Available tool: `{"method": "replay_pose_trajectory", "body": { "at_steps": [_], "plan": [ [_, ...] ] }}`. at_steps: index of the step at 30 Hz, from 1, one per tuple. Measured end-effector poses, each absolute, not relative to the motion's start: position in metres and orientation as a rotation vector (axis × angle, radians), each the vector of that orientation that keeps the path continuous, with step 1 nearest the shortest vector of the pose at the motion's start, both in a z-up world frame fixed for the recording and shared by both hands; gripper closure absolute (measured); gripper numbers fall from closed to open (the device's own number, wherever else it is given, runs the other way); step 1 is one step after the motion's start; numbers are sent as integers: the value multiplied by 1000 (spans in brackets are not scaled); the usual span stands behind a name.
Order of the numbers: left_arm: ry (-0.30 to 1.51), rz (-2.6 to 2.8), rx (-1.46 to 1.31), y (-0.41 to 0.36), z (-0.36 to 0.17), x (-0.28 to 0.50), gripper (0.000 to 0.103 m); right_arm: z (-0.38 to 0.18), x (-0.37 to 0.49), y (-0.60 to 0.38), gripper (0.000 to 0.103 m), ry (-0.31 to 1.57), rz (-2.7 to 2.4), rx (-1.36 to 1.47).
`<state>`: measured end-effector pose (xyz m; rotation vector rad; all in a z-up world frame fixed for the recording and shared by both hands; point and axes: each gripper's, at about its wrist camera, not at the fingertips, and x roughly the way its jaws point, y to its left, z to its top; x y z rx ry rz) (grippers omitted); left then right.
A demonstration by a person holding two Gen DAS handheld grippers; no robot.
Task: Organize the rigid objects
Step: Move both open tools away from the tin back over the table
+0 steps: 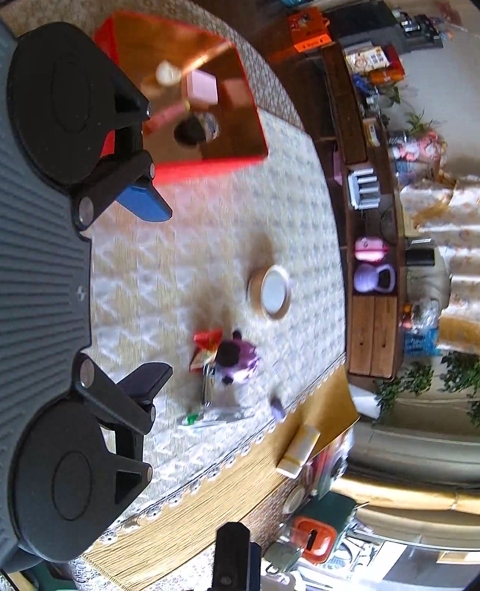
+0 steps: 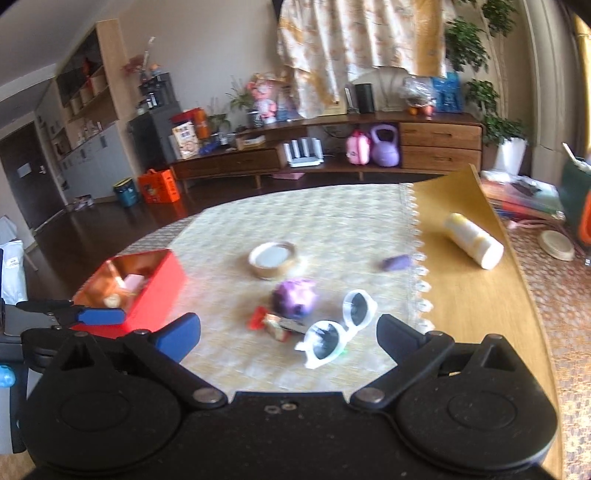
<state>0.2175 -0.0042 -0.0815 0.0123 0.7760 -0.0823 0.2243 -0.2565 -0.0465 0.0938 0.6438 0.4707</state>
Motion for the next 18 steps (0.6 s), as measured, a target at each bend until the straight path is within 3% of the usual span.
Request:
{"method": "replay_pose_trajectory", "body": {
  "at_steps": [18],
  "plan": [
    [834,-149,97,-52,-136,287,20,-75,306,-348,2,687,300,59]
  ]
}}
